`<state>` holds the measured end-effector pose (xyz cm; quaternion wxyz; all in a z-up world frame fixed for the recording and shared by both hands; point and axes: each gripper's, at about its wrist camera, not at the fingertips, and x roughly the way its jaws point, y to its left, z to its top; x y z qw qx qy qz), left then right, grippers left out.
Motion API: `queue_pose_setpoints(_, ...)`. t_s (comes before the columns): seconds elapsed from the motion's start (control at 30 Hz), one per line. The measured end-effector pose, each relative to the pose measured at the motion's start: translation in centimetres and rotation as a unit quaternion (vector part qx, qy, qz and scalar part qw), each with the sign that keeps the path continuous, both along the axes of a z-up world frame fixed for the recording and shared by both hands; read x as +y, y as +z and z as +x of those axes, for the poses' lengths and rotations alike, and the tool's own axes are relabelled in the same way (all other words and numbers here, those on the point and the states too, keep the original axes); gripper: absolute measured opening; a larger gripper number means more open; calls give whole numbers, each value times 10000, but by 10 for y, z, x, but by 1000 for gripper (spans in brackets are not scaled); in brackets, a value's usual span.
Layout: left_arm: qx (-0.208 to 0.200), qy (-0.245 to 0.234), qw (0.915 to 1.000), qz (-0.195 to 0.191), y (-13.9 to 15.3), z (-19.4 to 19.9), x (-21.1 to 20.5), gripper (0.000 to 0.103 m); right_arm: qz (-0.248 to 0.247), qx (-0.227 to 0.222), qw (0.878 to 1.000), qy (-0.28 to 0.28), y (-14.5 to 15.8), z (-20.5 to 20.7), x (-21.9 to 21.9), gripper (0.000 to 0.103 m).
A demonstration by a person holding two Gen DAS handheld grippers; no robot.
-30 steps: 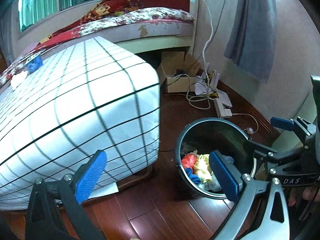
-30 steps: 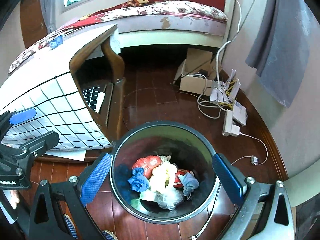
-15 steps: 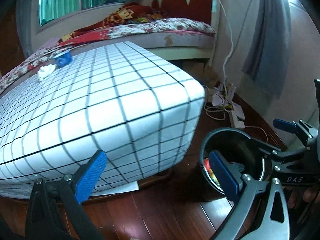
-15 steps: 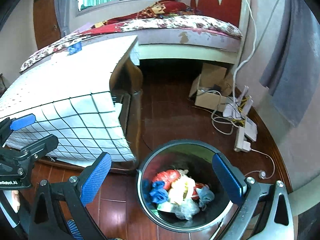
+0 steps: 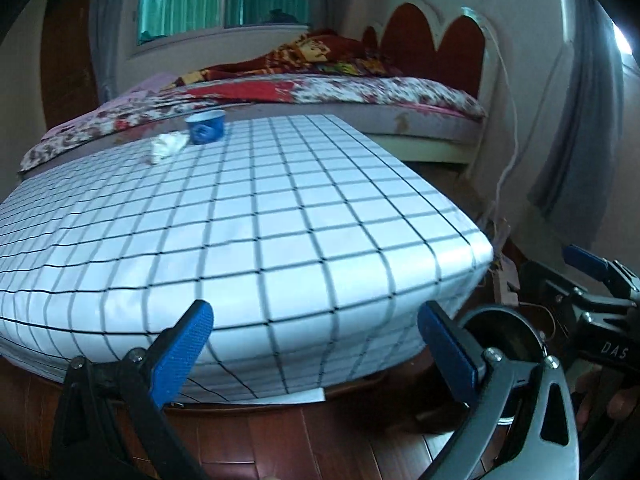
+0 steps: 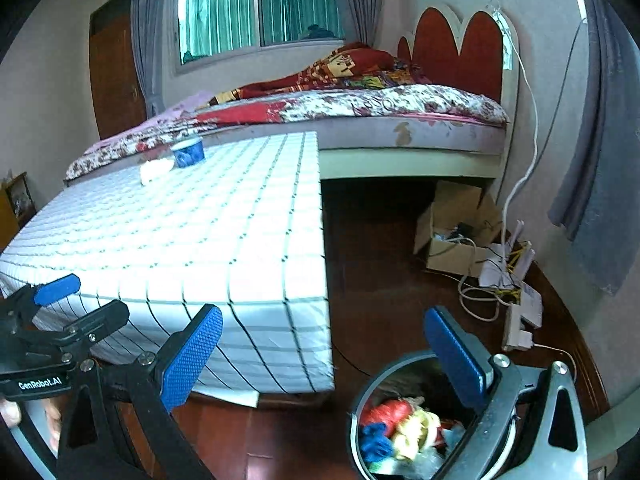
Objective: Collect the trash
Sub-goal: 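Move both open tools back over the mattress, then grasp the white tissue with the left tool while the right tool grasps the blue paper cup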
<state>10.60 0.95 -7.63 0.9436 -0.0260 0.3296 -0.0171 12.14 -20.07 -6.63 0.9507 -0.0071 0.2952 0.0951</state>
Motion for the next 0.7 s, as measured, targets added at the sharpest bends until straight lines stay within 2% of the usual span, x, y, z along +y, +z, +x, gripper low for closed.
queue_pose_setpoints(0.27, -34, 341, 9994, 57, 11, 15, 43, 102, -178, -74, 9989, 427, 15, 25, 45, 102)
queue_pose_setpoints(0.4, -15, 599, 9981, 172, 24, 30, 69, 102, -220, -100, 9973, 695, 27, 44, 68, 102)
queue_pose_setpoints(0.7, 30, 1115, 9937, 143, 53, 71, 139, 102, -380, -138, 9920, 1193, 55, 98, 123, 102)
